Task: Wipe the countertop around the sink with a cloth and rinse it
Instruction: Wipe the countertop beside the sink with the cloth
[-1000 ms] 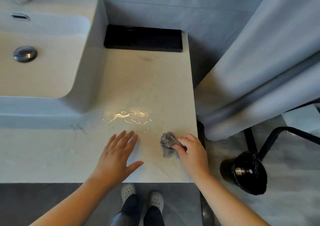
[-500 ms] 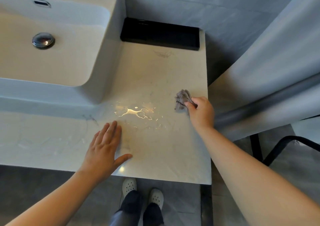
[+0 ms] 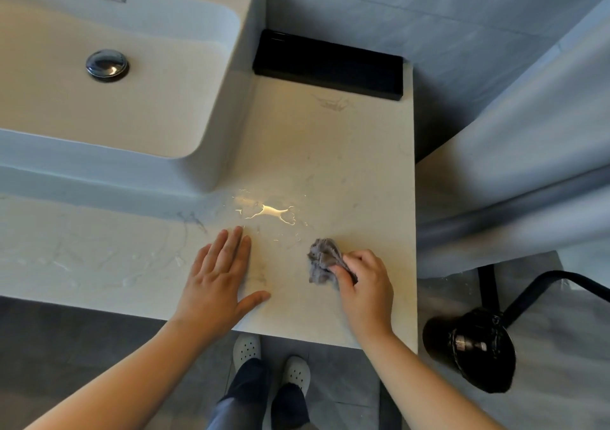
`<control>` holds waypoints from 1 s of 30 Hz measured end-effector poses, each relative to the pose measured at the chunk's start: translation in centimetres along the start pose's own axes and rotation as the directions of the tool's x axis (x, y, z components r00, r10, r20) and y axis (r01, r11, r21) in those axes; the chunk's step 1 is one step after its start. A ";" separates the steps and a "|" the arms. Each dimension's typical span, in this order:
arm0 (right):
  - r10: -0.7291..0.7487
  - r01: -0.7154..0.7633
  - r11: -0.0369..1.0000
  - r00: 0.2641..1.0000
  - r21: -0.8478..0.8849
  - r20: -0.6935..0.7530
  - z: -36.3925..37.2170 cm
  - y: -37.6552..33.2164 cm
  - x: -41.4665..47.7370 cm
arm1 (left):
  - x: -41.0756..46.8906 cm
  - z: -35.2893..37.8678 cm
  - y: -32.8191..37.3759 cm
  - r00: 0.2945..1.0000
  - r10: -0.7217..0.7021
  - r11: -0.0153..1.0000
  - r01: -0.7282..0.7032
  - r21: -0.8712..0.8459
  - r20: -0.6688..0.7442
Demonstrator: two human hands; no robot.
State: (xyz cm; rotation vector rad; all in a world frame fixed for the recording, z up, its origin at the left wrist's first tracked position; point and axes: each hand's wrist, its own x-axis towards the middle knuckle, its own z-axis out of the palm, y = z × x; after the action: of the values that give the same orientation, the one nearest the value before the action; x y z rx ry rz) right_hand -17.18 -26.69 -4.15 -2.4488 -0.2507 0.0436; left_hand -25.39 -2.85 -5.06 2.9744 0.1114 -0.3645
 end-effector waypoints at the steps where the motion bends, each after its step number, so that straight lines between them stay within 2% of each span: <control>1: 0.010 -0.010 1.000 0.999 0.020 0.031 -0.1 -0.2 -0.3 | 0.0 0.0 0.0 1.000 -0.002 1.000 0.002 0.003 0.001; 5: 0.007 -0.017 0.994 0.996 0.106 0.091 -1.5 -0.8 1.4 | 0.1 -0.1 0.0 1.000 -0.003 1.000 0.003 0.010 0.007; 10: -0.012 0.013 0.999 0.999 0.038 -0.032 -2.9 -1.6 9.2 | 0.3 -0.2 0.1 1.000 0.009 1.000 -0.009 0.030 0.008; 15: 0.109 -0.110 0.994 0.989 -0.002 -0.103 -0.3 -1.2 13.8 | 0.3 -0.1 0.0 1.000 0.019 0.999 -0.019 0.030 -0.005; 18: 0.135 -0.139 0.990 0.981 -0.021 -0.142 1.4 -1.3 13.4 | 0.4 -0.2 -0.2 1.000 0.024 0.999 -0.024 0.025 -0.009; 20: 0.105 -0.109 0.994 0.985 -0.025 -0.137 2.1 -1.5 12.3 | 0.5 -0.4 -0.2 0.999 0.030 1.000 -0.030 -0.001 -0.023; 26: 0.000 -0.004 0.999 0.993 -0.037 -0.119 3.4 -2.1 7.2 | 0.5 -2.0 -1.5 0.996 0.010 0.969 -0.031 -0.246 -0.089; 30: -0.036 0.034 0.999 0.992 -0.023 -0.124 4.0 -2.7 3.9 | -0.1 -2.2 -2.7 0.994 0.009 0.972 -0.034 -0.231 -0.110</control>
State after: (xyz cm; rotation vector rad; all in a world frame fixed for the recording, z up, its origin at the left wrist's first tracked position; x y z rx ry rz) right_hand -14.16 -21.43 -5.41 -2.4559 -0.2397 -0.1276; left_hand -25.24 0.09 -3.28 2.7596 0.1239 -0.1735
